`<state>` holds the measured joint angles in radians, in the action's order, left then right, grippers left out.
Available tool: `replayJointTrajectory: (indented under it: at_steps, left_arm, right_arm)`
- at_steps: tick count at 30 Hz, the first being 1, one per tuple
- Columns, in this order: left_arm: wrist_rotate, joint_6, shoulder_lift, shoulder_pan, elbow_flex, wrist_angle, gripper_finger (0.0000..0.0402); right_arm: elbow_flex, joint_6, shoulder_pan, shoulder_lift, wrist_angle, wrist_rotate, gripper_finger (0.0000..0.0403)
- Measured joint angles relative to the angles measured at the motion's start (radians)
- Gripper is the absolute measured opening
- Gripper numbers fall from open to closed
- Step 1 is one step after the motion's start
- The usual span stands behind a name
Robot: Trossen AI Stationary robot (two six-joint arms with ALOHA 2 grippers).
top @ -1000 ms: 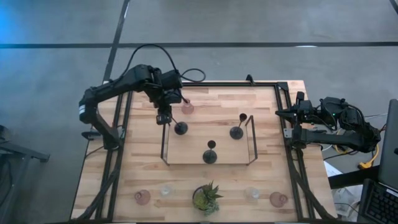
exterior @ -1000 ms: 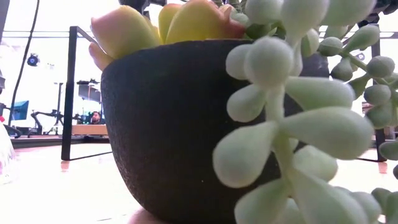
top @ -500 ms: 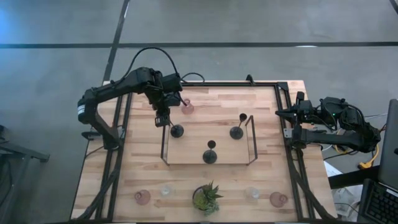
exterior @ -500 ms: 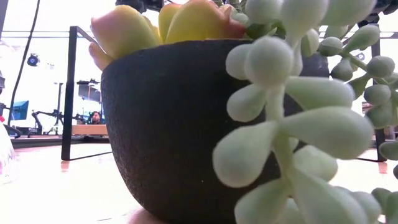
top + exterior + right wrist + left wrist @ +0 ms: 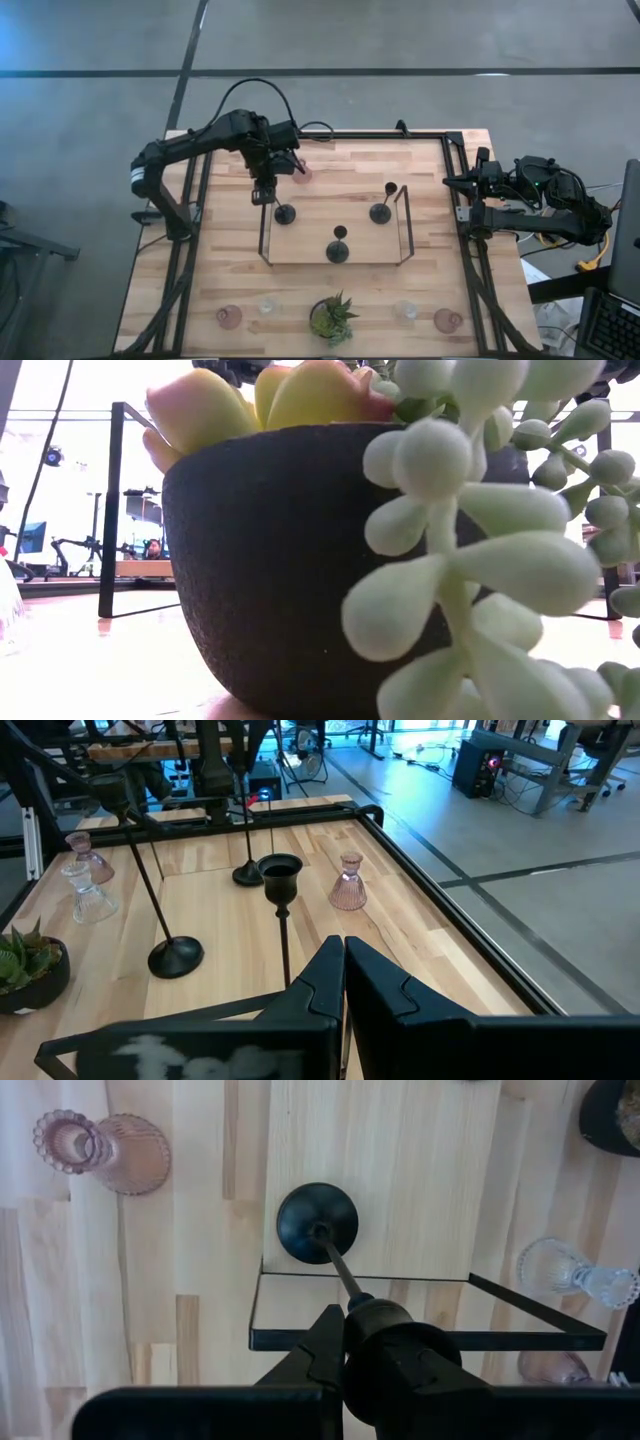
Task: Pick & Place candle stick holders
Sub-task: Put the black candle holder on the shelf
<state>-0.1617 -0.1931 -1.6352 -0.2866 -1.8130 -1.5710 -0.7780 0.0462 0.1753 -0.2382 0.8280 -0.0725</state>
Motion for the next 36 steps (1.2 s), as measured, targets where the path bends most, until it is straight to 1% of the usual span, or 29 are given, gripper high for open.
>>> replayJointTrajectory:
  at_steps: [5, 12, 21, 27, 30, 36]
  left_arm:
    - [0.008, -0.020, -0.013, -0.001, -0.022, -0.001, 0.0024]
    - [0.009, -0.041, -0.038, -0.002, -0.084, 0.001, 0.0025]
    - [0.007, -0.015, -0.065, -0.003, -0.080, 0.002, 0.0024]
    - [0.000, 0.024, -0.017, -0.002, -0.081, -0.001, 0.0023]
    - [-0.001, 0.035, -0.012, -0.002, -0.079, 0.000, 0.0023]
    - [-0.001, 0.043, -0.013, -0.004, -0.027, -0.001, 0.0023]
  right_arm:
    - [0.000, 0.000, 0.000, 0.000, 0.000, 0.000, 0.0008]
    - [0.000, 0.000, 0.000, 0.000, 0.000, 0.000, 0.0008]
    - [0.000, 0.000, 0.000, 0.000, 0.000, 0.000, 0.0008]
    - [0.000, 0.000, 0.000, 0.000, 0.000, 0.000, 0.0008]
    - [0.000, 0.000, 0.000, 0.000, 0.000, 0.000, 0.0008]
    - [0.000, 0.000, 0.000, 0.000, 0.000, 0.000, 0.0008]
